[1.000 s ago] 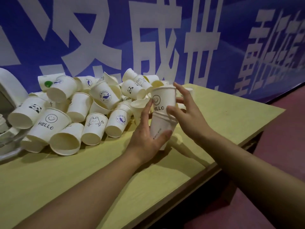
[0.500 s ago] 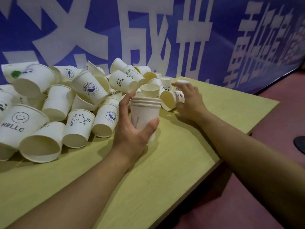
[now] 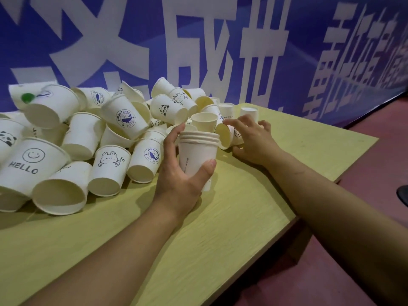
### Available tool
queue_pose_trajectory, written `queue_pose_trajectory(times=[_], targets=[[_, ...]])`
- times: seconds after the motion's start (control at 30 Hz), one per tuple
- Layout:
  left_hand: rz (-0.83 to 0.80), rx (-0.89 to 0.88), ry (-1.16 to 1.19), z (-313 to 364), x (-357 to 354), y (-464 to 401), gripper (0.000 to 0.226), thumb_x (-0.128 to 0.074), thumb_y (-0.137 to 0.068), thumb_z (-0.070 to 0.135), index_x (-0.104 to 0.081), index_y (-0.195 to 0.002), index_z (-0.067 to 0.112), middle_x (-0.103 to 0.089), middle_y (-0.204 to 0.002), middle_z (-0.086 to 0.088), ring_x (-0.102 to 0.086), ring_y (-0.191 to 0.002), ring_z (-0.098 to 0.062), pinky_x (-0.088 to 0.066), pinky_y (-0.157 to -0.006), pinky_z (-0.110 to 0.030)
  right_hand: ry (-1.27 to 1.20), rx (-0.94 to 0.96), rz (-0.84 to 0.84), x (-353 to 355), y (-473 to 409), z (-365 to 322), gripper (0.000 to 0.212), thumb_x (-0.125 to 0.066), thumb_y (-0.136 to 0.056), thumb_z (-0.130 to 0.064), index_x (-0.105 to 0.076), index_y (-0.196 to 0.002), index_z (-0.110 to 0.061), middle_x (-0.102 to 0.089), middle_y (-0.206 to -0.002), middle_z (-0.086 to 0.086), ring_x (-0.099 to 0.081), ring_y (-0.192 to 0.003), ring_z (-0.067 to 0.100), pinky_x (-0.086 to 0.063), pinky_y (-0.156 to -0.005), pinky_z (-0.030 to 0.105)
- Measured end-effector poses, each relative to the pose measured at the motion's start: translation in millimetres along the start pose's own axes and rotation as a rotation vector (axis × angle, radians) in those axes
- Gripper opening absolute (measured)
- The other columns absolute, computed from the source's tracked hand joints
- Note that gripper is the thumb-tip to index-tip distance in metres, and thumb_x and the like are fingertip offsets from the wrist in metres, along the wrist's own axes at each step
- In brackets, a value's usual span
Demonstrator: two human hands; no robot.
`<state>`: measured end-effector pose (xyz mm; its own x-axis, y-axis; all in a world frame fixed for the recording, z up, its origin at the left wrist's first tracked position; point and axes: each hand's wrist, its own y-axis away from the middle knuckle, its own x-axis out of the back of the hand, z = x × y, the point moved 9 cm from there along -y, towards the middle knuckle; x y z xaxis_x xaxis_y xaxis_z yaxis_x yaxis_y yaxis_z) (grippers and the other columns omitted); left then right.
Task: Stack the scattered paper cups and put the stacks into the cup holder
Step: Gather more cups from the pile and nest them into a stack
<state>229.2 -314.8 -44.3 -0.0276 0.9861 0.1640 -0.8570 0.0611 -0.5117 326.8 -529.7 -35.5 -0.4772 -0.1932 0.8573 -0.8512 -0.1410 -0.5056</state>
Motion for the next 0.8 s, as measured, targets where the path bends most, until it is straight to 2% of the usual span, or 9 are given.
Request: queue_pose_trajectory(times=[0.13,0.27,0.4,0.5,0.6,0.7,0.8], targets=[[-0.006,-0.006,-0.007,1.6,-0.4,0.4,0.079,-0.076,-0.075,0.042,-0.03,-0.137,0.058,-0.053,-0.137,0.005,-0.062,-0.112,-0.019,-0.059,-0.087,-0.05,0.029,-0.024,0.01,3.5,0.4,2.5,0.077,-0.069,-0.082,-0.041,-0.026,-0.145,-0.047,-0.038,-0.148,-0.002,-0.031,-0.136,0.026,-0.015,-0.113,0.051],[-0.012,-0.01,-0.02,-0.2,-1.0,1.0,0.081,-0.075,-0.074,0.042,-0.029,-0.139,0.056,-0.051,-0.139,0.006,-0.06,-0.113,-0.015,-0.058,-0.089,-0.037,0.039,-0.03,-0.012,2.1,1.9,0.6,0.076,-0.067,-0.082,-0.047,-0.025,-0.146,-0.048,-0.04,-0.146,-0.003,-0.026,-0.133,0.025,-0.015,-0.111,0.049],[-0.021,-0.001,-0.011,-1.8,-2.3,0.4,0.081,-0.076,-0.074,0.043,-0.03,-0.14,0.056,-0.052,-0.138,0.007,-0.062,-0.109,-0.012,-0.058,-0.084,-0.032,-0.021,-0.026,-0.062,-1.0,0.9,0.4,0.076,-0.068,-0.082,-0.048,-0.025,-0.145,-0.05,-0.04,-0.14,0.002,-0.037,-0.127,0.026,-0.025,-0.11,0.049],[-0.053,-0.009,-0.026,-0.4,-4.6,1.7,0.082,-0.076,-0.074,0.044,-0.029,-0.14,0.056,-0.051,-0.138,0.007,-0.062,-0.109,-0.012,-0.059,-0.084,-0.033,-0.26,-0.046,-0.059,2.3,4.3,4.2,0.071,-0.07,-0.082,-0.046,-0.032,-0.142,-0.048,-0.041,-0.133,0.0,-0.048,-0.117,0.023,-0.044,-0.105,0.048],[-0.115,-0.03,-0.08,4.3,-10.6,4.3,0.083,-0.075,-0.073,0.05,-0.028,-0.141,0.059,-0.051,-0.132,0.018,-0.06,-0.106,-0.002,-0.058,-0.085,-0.028,-0.63,-0.014,0.113,24.2,12.5,-0.4,0.065,-0.074,-0.082,-0.034,-0.039,-0.137,-0.04,-0.046,-0.122,-0.004,-0.058,-0.105,0.02,-0.06,-0.083,0.036],[-0.126,-0.112,-0.221,14.1,-14.4,4.1,0.086,-0.074,-0.072,0.053,-0.024,-0.141,0.058,-0.049,-0.127,0.023,-0.057,-0.105,0.002,-0.051,-0.079,-0.015,-0.837,-0.019,0.255,45.3,21.8,-10.3,0.064,-0.076,-0.081,-0.033,-0.036,-0.131,-0.035,-0.048,-0.111,-0.006,-0.065,-0.097,0.021,-0.062,-0.071,0.031],[-0.139,-0.185,-0.411,21.4,-22.3,4.0,0.093,-0.08,-0.078,0.041,-0.014,-0.14,0.06,-0.048,-0.135,0.01,-0.056,-0.098,-0.007,-0.049,-0.075,-0.023,-1.01,-0.009,0.391,63.8,29.7,-22.6,0.064,-0.073,-0.076,-0.043,-0.035,-0.127,-0.034,-0.049,-0.113,-0.005,-0.066,-0.099,0.021,-0.062,-0.073,0.035]])
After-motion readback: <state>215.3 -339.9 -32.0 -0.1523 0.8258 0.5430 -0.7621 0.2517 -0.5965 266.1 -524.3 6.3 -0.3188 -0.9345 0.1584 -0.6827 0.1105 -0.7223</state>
